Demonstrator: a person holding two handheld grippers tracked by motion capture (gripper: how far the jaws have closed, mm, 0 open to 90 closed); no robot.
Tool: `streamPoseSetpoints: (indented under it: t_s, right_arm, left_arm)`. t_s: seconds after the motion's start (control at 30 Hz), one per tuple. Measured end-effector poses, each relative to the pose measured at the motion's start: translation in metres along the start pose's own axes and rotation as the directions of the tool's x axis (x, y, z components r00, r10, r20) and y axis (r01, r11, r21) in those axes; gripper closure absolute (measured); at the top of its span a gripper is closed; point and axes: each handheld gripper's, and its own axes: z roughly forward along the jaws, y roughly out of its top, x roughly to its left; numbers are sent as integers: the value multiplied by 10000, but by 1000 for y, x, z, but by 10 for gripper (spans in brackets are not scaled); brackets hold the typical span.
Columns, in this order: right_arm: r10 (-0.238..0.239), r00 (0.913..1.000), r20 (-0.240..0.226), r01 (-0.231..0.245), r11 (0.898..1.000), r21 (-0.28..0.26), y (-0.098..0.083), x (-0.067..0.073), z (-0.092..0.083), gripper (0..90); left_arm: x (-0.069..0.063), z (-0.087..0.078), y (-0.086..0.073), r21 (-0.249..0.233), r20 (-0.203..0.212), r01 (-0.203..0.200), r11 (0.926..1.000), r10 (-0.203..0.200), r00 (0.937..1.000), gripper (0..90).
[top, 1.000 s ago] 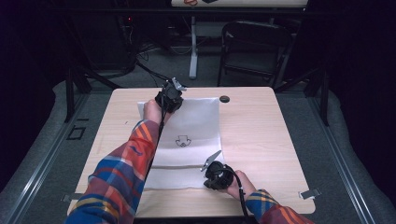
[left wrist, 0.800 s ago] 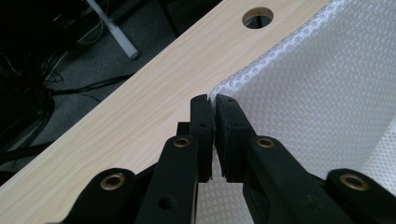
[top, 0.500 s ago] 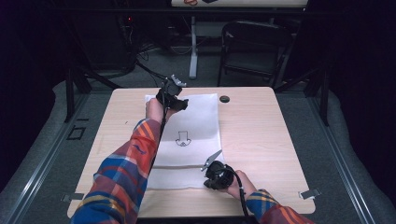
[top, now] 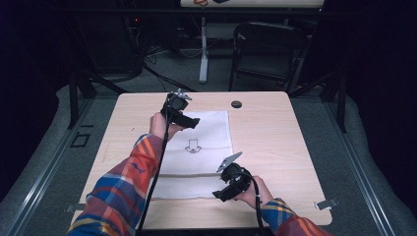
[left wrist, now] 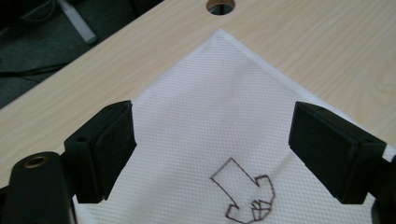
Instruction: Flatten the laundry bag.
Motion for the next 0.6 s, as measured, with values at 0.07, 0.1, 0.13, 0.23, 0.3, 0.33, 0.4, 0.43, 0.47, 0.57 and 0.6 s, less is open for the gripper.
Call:
streamPoseSetpoints:
  t_s: [0.07,0.1,0.13,0.23,0.3,0.33,0.4,0.43,0.47,0.57,0.6]
  right_arm:
    - [296,9995,96,-297,9996,19,-3,-6,-5,155]
    - [319,9994,124,-320,9995,63,-4,-10,-7,153]
    - [566,9984,69,-566,9984,-96,-5,-12,-8,144]
    - [697,9971,318,-692,9975,-169,-8,-19,-14,122]
    - [723,9965,422,-713,9972,-242,-9,-23,-18,104]
    - [689,9965,464,-681,9975,-187,-10,-26,-20,95]
    - [776,9954,557,-763,9968,-248,-13,-30,-25,87]
    - [823,9946,632,-810,9964,-233,-15,-31,-27,78]
    - [899,9939,647,-880,9956,-306,-16,-33,-27,71]
    - [1011,9926,677,-988,9945,-359,-19,-38,-29,47]
    - [1002,9928,662,-981,9946,-338,-20,-39,-30,46]
  left_arm:
    - [-2,-1,-7,145,199,10,9999,-13,9998,133]
    - [-3,-1,-10,218,338,33,9998,-40,9994,127]
    - [-4,0,-14,402,412,66,9992,-83,9991,122]
    - [-8,2,-29,701,576,42,9975,-83,9983,93]
    - [-12,1,-39,798,745,32,9968,-92,9972,92]
    - [-15,0,-44,786,765,41,9969,-101,9970,92]
    - [-20,-2,-54,1042,802,-118,9945,34,9968,89]
    - [-23,-3,-59,1111,800,-189,9936,100,9967,83]
    - [-26,-5,-64,1086,912,-148,9940,48,9958,79]
    - [-33,-10,-78,1092,1091,-151,9939,31,9940,69]
    - [-35,-11,-83,1053,1228,-69,9944,-61,9924,67]
